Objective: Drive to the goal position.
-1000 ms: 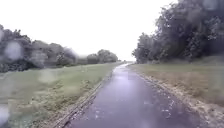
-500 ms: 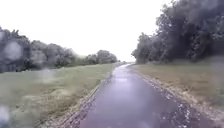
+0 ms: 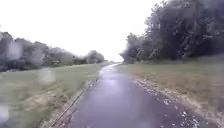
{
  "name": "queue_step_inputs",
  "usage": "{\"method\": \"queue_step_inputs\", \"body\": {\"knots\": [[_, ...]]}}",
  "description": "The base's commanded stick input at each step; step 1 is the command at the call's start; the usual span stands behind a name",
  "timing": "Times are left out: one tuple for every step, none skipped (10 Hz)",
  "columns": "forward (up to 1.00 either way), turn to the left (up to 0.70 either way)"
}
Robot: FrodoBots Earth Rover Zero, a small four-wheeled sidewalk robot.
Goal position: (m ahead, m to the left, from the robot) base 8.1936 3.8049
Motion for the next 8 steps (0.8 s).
{"method": "queue_step_inputs", "body": {"knots": [[0.70, 0.00], [0.70, 0.00], [0.70, 0.00], [0.70, 0.00], [0.70, 0.00], [0.70, 0.00], [0.70, 0.00], [0.70, 0.00]]}}
